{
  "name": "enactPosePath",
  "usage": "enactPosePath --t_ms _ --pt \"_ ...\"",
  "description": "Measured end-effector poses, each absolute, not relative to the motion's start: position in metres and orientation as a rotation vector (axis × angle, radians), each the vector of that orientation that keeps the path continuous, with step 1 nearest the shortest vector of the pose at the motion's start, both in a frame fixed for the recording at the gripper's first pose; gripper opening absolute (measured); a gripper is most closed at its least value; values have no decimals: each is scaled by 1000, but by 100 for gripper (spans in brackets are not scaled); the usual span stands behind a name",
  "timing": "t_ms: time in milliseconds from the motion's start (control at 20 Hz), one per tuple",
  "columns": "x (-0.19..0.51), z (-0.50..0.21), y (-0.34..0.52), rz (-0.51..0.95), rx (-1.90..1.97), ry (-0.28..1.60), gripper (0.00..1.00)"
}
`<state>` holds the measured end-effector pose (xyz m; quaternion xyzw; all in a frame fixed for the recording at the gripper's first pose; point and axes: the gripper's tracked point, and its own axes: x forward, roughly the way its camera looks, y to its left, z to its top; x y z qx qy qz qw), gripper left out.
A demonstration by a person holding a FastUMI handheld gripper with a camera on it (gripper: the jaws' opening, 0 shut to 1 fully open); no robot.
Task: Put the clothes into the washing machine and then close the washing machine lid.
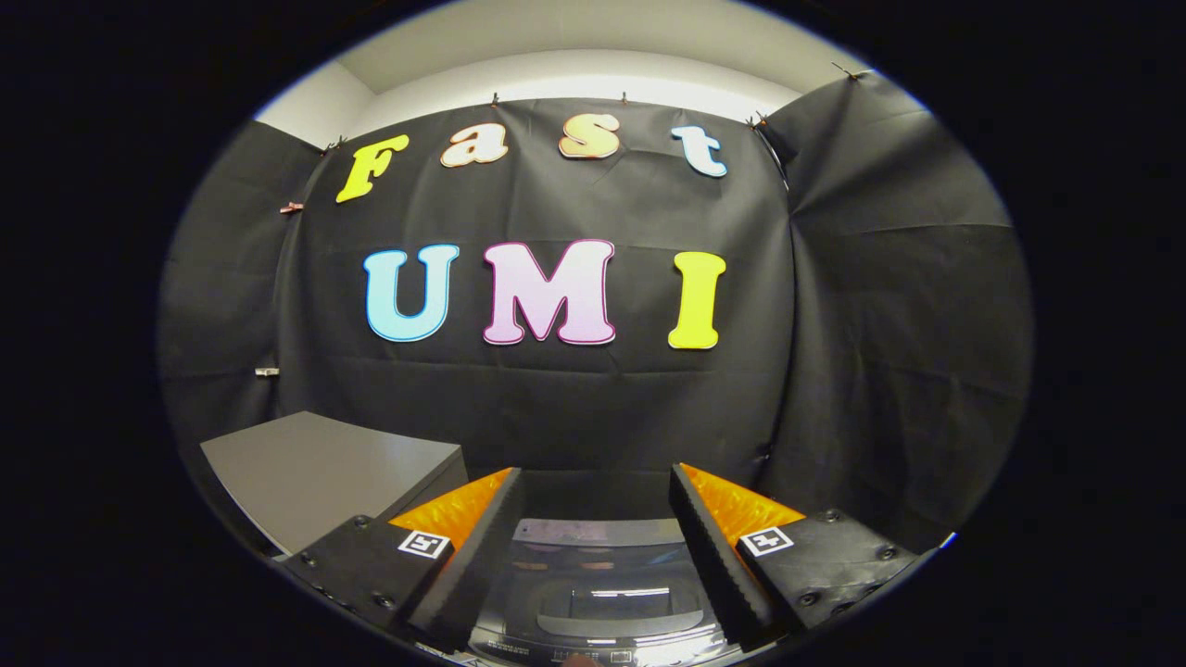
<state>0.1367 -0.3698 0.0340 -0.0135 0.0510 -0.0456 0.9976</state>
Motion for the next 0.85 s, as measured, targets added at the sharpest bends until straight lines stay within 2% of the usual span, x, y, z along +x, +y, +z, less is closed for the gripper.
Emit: enactPosePath --t_ms 850 --pt "141 33 -372 -108 -24 102 97"
